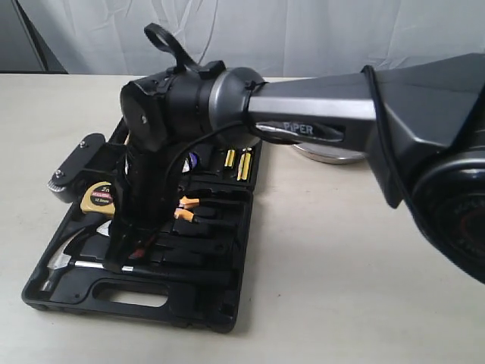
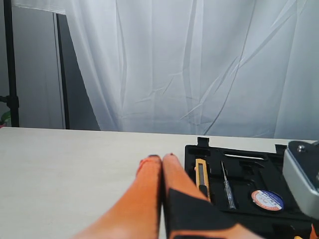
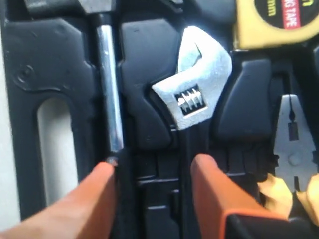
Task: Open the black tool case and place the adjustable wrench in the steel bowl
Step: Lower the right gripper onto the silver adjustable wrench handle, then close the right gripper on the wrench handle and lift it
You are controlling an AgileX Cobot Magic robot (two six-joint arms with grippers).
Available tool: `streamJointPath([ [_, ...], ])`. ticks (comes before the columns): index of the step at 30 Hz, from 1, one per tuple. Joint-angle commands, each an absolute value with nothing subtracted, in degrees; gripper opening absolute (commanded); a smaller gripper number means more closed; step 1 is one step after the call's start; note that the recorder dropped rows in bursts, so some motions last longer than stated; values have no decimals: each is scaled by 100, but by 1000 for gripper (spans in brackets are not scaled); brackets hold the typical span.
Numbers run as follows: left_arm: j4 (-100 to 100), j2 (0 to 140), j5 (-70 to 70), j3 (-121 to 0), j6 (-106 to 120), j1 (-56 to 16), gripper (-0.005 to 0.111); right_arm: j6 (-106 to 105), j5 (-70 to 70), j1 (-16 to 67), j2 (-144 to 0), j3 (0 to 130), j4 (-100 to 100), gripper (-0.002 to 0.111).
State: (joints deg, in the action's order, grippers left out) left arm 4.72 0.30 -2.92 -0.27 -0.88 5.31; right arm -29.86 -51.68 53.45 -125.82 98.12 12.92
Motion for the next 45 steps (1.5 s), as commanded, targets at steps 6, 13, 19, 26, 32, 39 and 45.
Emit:
streamJointPath([
  [6, 479, 0, -295, 0, -92, 505, 0, -2980, -5159, 5339, -13008, 9840, 807, 36],
  [13, 479, 0, -295, 0, -92, 505, 0, -2980, -5161, 5339, -13249, 9840, 798, 36],
  [19, 479, 0, -295, 0, -92, 505, 0, -2826, -5214, 5339, -13330, 9840, 556, 38],
  [26, 479, 0, -295, 0, -92, 505, 0, -2676, -5157, 5339, -13363, 9840, 302, 53],
  [32, 479, 0, -295, 0, -92, 505, 0, -2645, -5205, 5339, -13249, 9840, 326, 0],
  [39, 479, 0, -295, 0, -92, 505, 0, -2645, -5213, 5339, -12876, 9853, 326, 0],
  [45, 479, 0, -295, 0, -92, 505, 0, -2629, -5165, 5339, -12555, 9853, 326, -1],
])
